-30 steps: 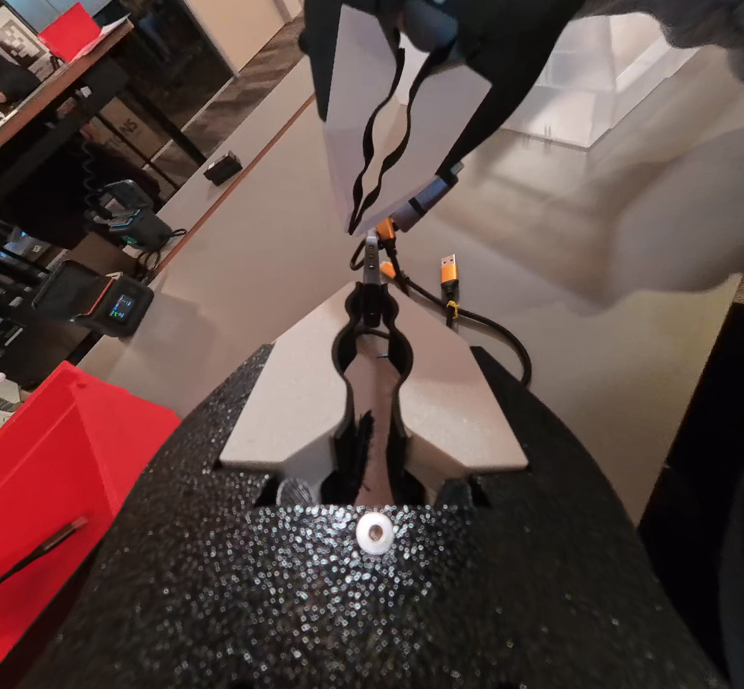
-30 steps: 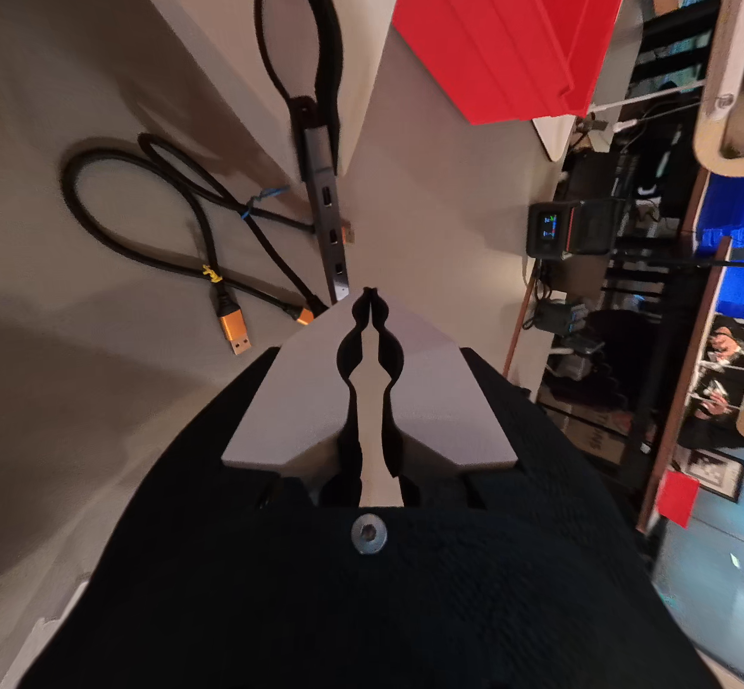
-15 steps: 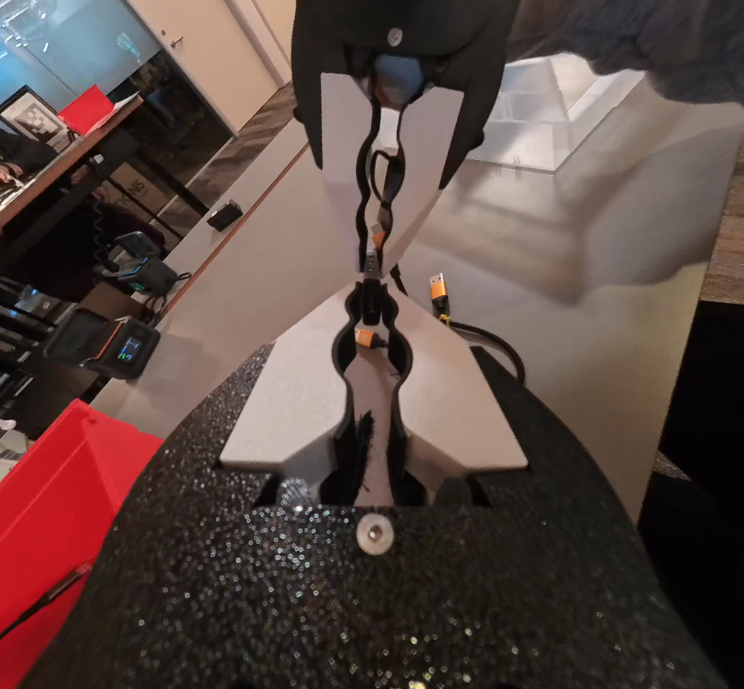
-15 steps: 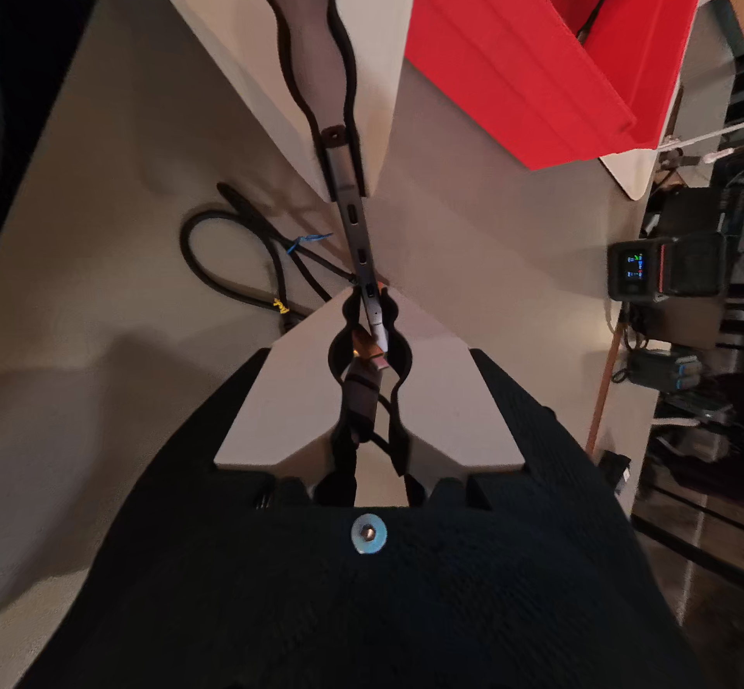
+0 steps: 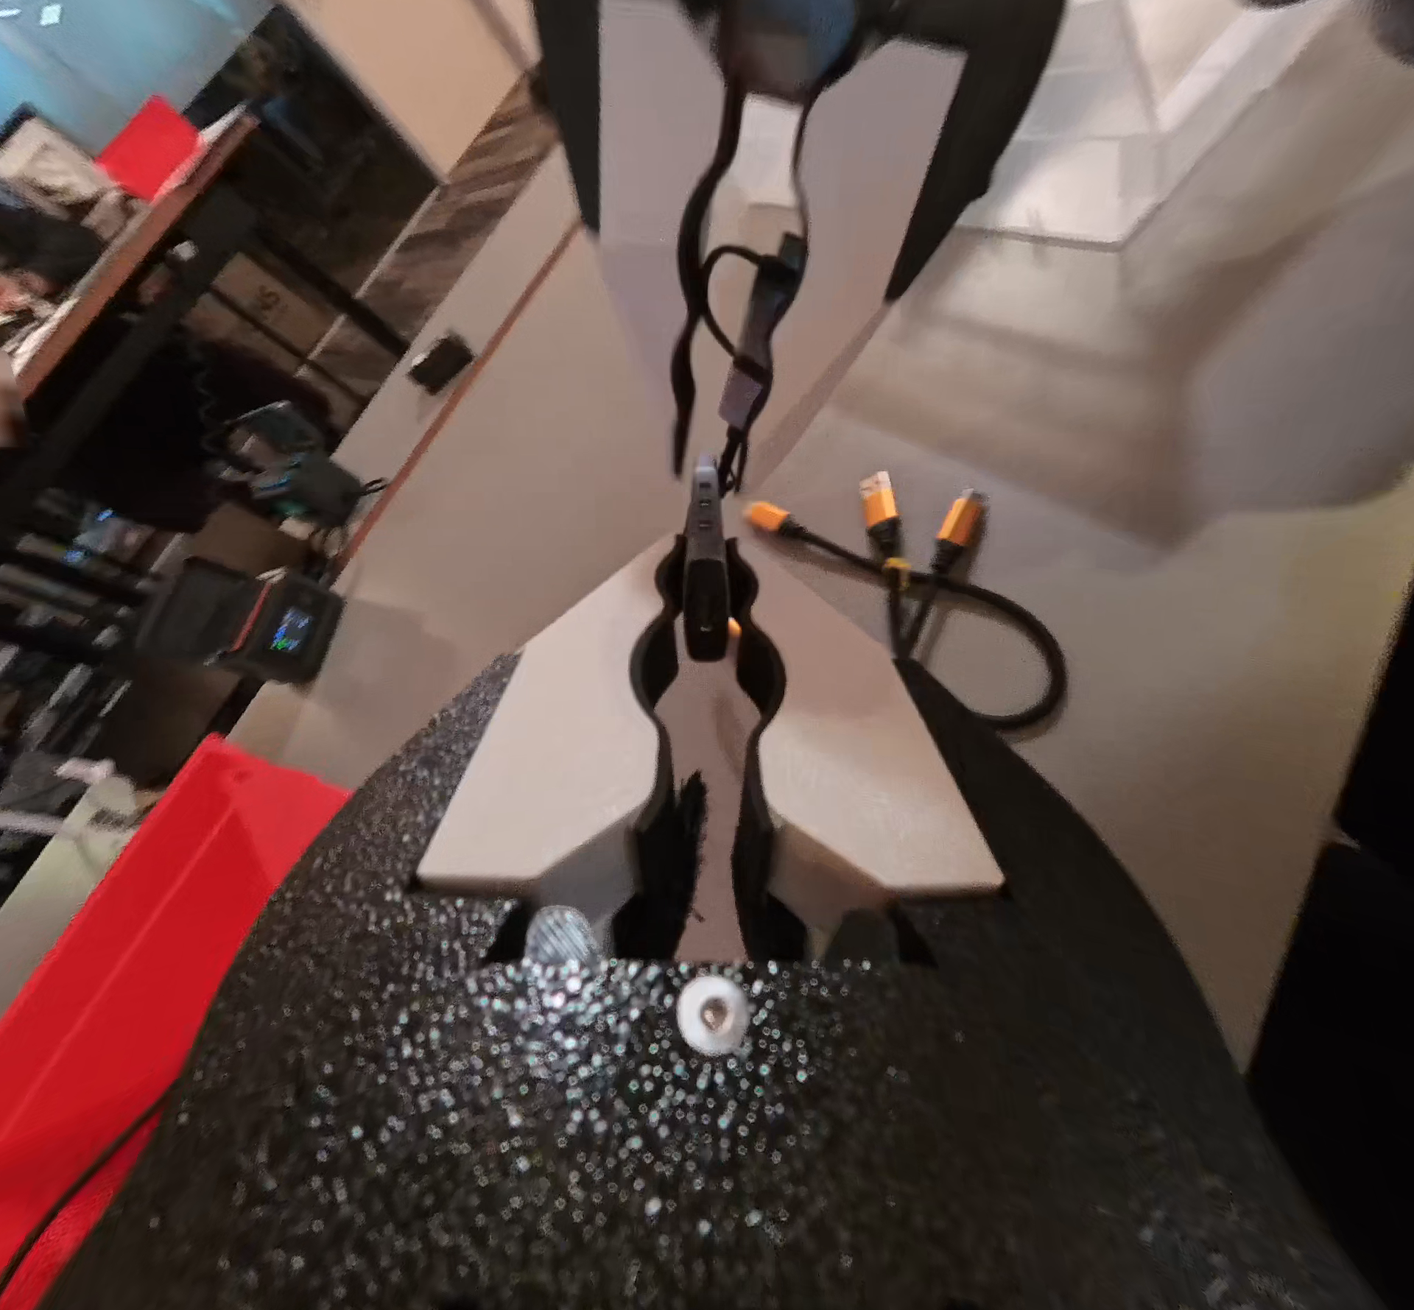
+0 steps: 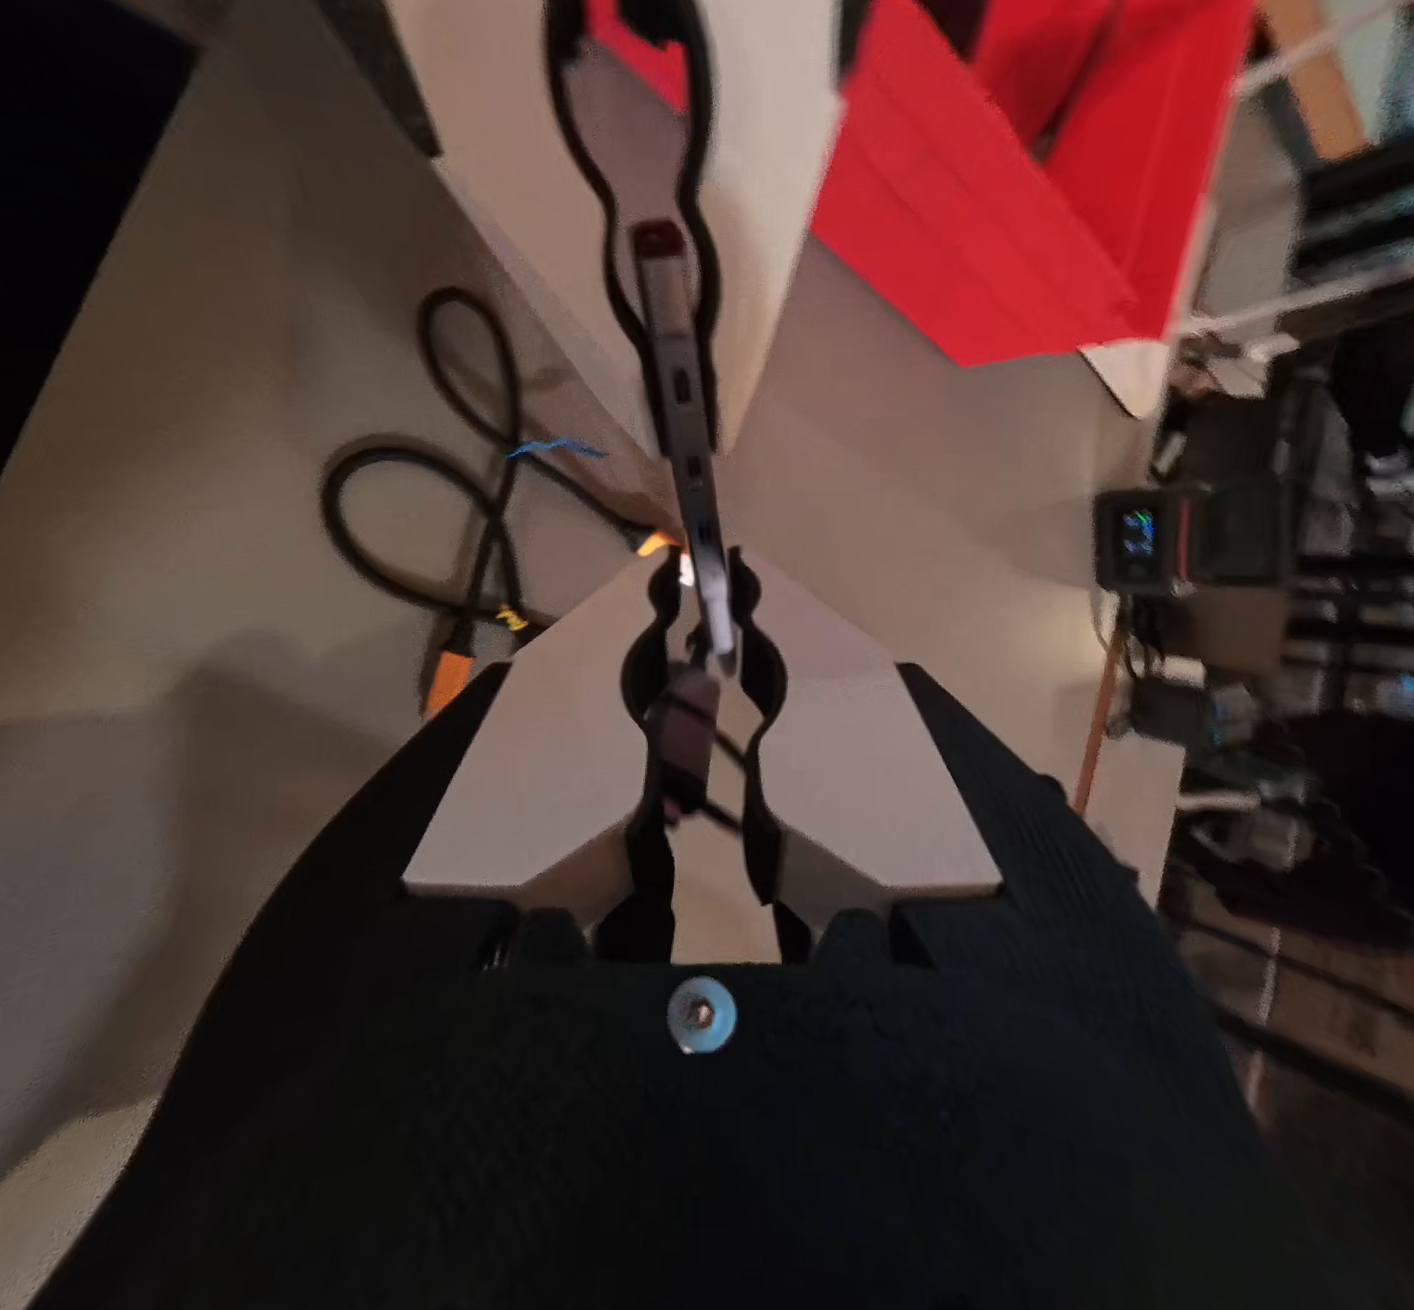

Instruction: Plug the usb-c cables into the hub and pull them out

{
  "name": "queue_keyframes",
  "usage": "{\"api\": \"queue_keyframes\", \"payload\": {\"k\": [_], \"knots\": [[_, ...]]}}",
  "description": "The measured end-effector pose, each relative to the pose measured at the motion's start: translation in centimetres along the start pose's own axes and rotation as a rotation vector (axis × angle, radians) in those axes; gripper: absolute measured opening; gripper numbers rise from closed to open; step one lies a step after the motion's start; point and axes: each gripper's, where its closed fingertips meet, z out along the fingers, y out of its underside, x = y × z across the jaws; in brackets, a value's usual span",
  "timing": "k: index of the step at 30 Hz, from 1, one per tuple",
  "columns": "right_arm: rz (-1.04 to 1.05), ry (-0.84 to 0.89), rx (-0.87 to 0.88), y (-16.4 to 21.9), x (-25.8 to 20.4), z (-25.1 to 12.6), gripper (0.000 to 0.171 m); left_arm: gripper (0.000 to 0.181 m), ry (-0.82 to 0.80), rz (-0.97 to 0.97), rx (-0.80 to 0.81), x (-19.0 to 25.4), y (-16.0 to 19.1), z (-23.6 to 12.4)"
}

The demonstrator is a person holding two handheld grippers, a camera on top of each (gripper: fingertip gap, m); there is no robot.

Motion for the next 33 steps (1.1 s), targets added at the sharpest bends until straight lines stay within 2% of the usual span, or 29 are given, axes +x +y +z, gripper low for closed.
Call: {"api": "queue_keyframes", "payload": {"k": [2,4,8,12,17,19,21,23,27,33], "knots": [[0.202,0.169,-0.022,1.2,3.1,-1.5,0.027,0.007,-0.113,-0.016,-0.024,-1.9,0.8,-0.7],[0.476,0.256,-0.020,2.7,4.5,-2.8,0.032,0.007,-0.203,-0.047,-0.015,-3.3,1.1,-1.5],[0.935,0.216,0.042,4.1,1.9,-0.9,0.030,0.007,-0.295,-0.051,-0.006,-4.1,1.6,-2.1],[1.188,0.209,0.011,6.6,-1.0,2.0,0.039,0.007,-0.279,-0.066,-0.006,-2.9,2.2,-1.0],[1.194,0.403,0.288,5.7,1.1,-0.6,0.040,0.007,-0.277,-0.020,-0.050,-2.6,3.7,-0.4],[1.245,0.419,0.218,7.2,0.6,-0.6,0.041,0.007,-0.316,-0.043,-0.063,-3.4,4.0,-0.7],[1.307,0.381,0.131,8.5,-0.6,0.3,0.051,0.007,-0.359,-0.101,-0.059,-4.4,4.2,-1.1],[1.341,0.318,0.076,8.8,-2.0,1.6,0.052,0.007,-0.382,-0.167,-0.021,-5.1,4.0,-1.6],[1.310,0.197,-0.080,8.6,-4.3,5.1,0.046,0.007,-0.379,-0.233,0.068,-5.6,3.1,-2.5],[1.193,0.293,-0.211,9.2,-3.4,6.2,0.022,0.007,-0.371,-0.226,0.073,-5.3,3.5,-2.9]]}}
